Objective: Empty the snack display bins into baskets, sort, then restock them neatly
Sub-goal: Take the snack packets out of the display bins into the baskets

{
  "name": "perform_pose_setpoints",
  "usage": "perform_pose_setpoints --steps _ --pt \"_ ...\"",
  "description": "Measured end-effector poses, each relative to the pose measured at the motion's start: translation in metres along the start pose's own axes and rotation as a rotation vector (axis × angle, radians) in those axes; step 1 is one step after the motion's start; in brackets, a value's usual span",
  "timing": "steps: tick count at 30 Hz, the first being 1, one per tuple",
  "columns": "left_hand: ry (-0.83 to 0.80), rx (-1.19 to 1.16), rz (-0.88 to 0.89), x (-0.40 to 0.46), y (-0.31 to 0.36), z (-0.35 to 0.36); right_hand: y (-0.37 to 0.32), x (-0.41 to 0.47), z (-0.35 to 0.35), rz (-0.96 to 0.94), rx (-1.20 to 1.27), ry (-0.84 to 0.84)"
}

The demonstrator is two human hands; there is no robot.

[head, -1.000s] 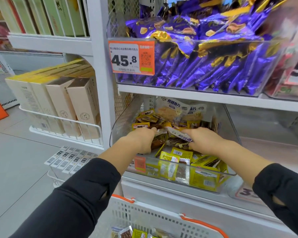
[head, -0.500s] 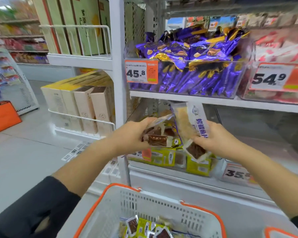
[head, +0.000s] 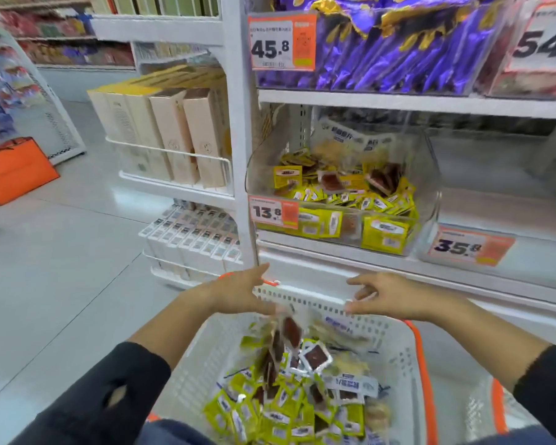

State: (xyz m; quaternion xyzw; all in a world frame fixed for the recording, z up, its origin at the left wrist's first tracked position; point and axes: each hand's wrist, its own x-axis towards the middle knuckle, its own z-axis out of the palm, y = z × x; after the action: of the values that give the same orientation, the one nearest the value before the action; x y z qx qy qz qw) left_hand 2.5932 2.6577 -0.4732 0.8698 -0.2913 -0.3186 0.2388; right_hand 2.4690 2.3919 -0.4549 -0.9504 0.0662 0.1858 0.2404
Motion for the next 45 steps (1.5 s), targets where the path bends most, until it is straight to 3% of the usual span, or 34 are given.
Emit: perform_pose_setpoints --steps 3,8,11,13,17,20,27,31,34,37,45 --pt "0.223 -0.068 0.044 0.007 0.010 -0.017 0.004 0.005 -0.012 -0.041 -0.124 0.154" --pt "0.582 -0.241 0.269 0.007 0.068 -0.067 -0.018 0.008 -0.067 -0.227 0.219 0.636" --pt "0.678 -0.220 0.279 0.026 0.092 -0.091 -0.019 0.020 -0.108 -0.196 0.094 0.782" --pt "0.633 -0.123 0.193 0.051 0.101 -0.100 -0.014 0.035 -0.131 -0.088 -0.085 0.668" --pt "0.373 0.251 0.048 0.115 0.108 -0.108 -0.005 0.071 -0.152 0.119 -0.517 0.131" --pt "0.221 0.278 -0.068 0.149 0.110 -0.113 0.002 0.101 -0.154 0.184 -0.502 -0.037" --pt "0.116 0.229 -0.224 0.192 0.095 -0.117 0.007 0.151 -0.135 0.289 -0.158 0.041" --pt "-0.024 0.256 -0.217 0.202 0.095 -0.112 0.006 0.176 -0.120 0.235 0.123 0.159" --pt "-0.102 0.309 -0.188 0.205 0.085 -0.113 0.010 0.184 -0.117 0.235 0.169 0.170" --pt "-0.037 0.417 -0.117 0.206 0.080 -0.108 0.015 0.187 -0.120 0.256 0.276 0.209" --pt "0.065 0.057 0.074 0.213 0.083 -0.105 0.013 0.181 -0.122 0.097 0.333 0.363"
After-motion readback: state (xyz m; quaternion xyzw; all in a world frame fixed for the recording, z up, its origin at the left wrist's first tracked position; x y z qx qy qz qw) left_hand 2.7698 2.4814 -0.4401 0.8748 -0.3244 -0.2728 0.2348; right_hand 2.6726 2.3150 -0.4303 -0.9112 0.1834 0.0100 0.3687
